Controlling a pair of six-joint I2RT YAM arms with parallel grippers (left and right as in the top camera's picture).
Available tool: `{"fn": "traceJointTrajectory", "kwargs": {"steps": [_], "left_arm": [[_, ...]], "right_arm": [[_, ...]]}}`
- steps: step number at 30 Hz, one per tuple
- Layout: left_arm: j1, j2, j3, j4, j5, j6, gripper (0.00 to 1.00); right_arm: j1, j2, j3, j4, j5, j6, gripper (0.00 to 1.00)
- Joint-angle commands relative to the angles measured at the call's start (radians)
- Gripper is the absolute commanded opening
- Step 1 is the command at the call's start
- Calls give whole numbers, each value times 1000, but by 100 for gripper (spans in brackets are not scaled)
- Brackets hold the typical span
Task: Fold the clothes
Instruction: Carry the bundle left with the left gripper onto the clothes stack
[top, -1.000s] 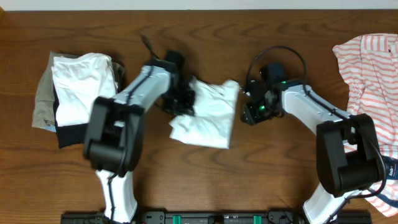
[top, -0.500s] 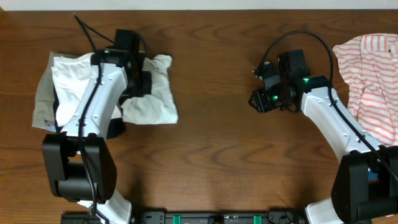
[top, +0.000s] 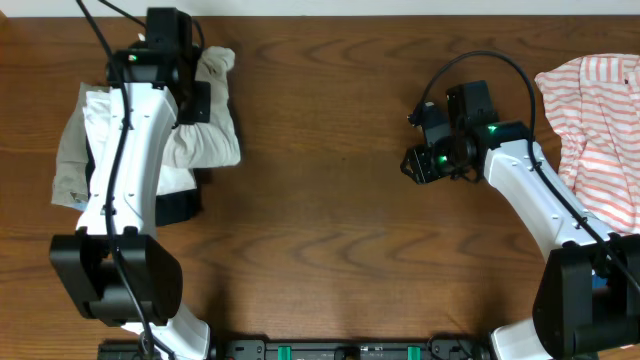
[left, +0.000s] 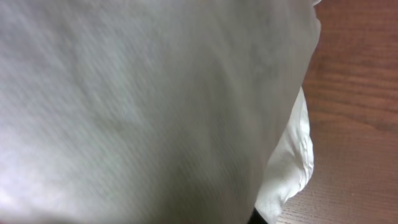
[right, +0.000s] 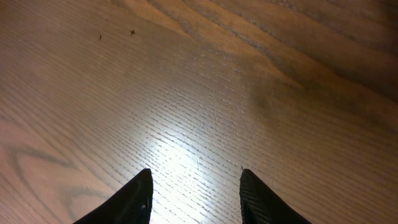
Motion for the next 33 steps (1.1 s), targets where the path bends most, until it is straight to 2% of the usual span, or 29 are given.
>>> {"fn": "traceJointTrajectory", "kwargs": {"steps": [1,11,20,27,31,33], "left_arm": [[14,-28,67,-25,-28,28,6],[120,-30,80,-72,-28,27,6],[282,-29,80,-60,-16,27,6],[399,-23,79,-26,90,27,7],[441,-13,78,-26,98,27,7],[455,-13,71,-20,98,27,13]], "right_arm": [[-5,-12,13,-1,3,14,44],[-5,-12,13,-2,14,14,45],[-5,-12,13,-3,14,14,45],[-5,-12,13,-4,14,14,45],[-5,-12,13,-8,14,14,45],[-5,-12,13,-10,14,14,45]]}}
